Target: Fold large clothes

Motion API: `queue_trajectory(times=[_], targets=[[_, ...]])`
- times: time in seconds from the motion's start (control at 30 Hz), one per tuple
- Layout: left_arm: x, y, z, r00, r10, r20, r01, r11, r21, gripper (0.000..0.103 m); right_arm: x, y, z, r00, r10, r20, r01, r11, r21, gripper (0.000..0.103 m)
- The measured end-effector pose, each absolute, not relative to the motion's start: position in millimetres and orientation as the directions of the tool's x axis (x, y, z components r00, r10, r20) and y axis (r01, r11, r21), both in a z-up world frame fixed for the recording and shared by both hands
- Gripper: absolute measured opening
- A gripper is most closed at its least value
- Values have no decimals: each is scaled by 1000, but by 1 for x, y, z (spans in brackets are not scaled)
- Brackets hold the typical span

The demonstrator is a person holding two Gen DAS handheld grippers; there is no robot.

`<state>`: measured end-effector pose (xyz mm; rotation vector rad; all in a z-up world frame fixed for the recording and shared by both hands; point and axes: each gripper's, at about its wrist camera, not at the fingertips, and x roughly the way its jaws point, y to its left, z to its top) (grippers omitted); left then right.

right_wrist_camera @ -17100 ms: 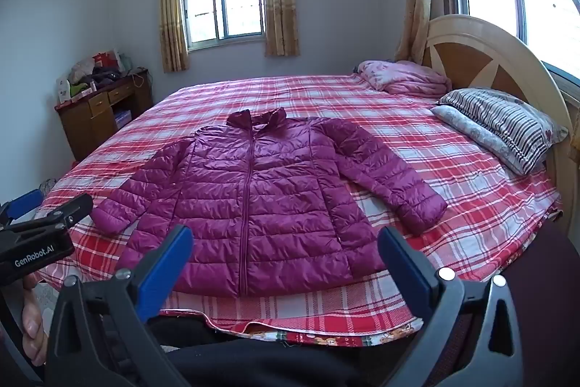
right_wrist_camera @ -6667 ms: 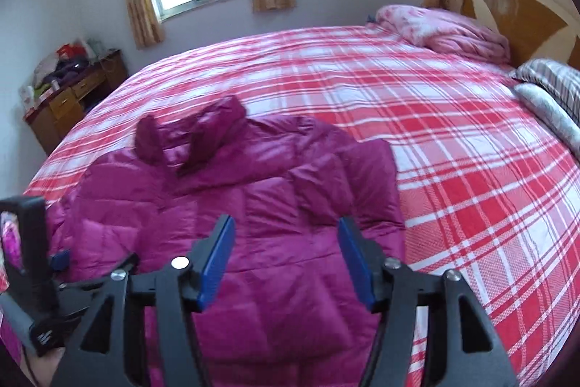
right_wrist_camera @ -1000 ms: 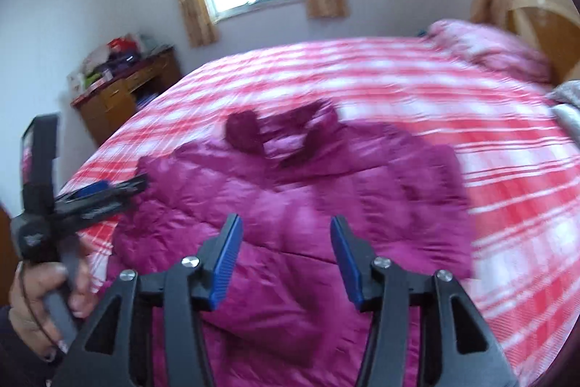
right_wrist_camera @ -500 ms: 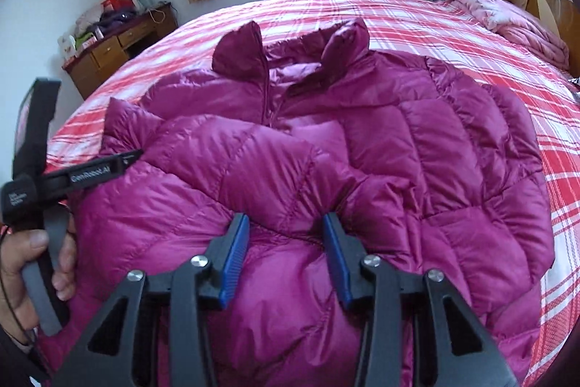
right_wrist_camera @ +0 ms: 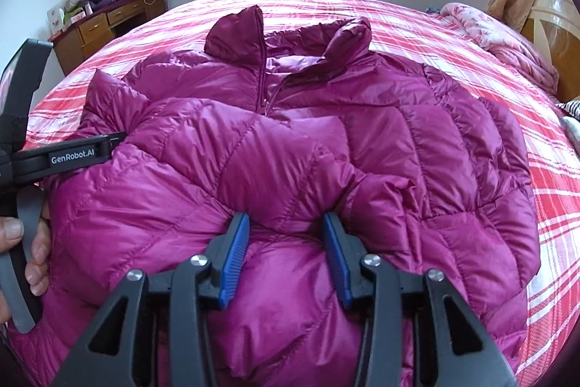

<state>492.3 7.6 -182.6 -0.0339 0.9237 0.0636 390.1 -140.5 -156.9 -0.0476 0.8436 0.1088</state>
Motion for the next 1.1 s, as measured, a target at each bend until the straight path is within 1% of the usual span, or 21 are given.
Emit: queue_trajectory(times=[0.13,0.23,0.3,0.37,0.4,0.5,0.53,0.6,0.67,0.77,0.8,0.83,0.87,1.1], targets=[[489,12,-180,608,38,-793,-85,996,-17,99,388,-140,-147,660,84,-746,-113,994,12,45],[478,22,-169,639,47,-768,-119,992,-39,99,379,-138,-132,699,94,-709,-103,994,30,46],[464,31,-156,675,24,-738,-133,987,-89,99,374,-131,-120,734,84,-674,-100,995,16,46],[454,38,-142,706,-12,-708,-130,981,-146,99,375,-123,-115,740,104,-665,-117,993,25,46],[448,39,-132,726,-39,-687,-115,977,-177,99,380,-118,-114,734,117,-669,-125,991,35,46],[446,26,-116,743,-114,-660,-43,975,-216,99,397,-105,-119,719,129,-683,-108,991,73,46],[447,19,-114,744,-132,-656,-13,977,-211,99,403,-103,-123,709,139,-691,-108,990,88,46],[451,7,-117,746,-131,-653,15,984,-180,99,410,-101,-134,686,157,-710,-106,988,116,46],[464,4,-129,729,-83,-679,-13,991,-135,99,409,-100,-142,681,148,-717,-95,989,114,46],[488,10,-163,637,24,-770,-100,994,-51,99,406,-101,-148,677,151,-721,-96,989,116,46],[490,15,-172,615,17,-788,-115,991,-69,99,406,-101,-150,673,156,-723,-99,988,120,46],[491,23,-178,602,-32,-798,-123,984,-132,99,406,-103,-152,668,163,-726,-100,986,130,46],[490,27,-176,614,-43,-788,-124,981,-150,99,406,-104,-153,665,167,-728,-98,986,137,46],[493,13,-179,594,20,-804,-114,992,-59,100,408,-104,-157,651,151,-744,-91,989,120,47]])
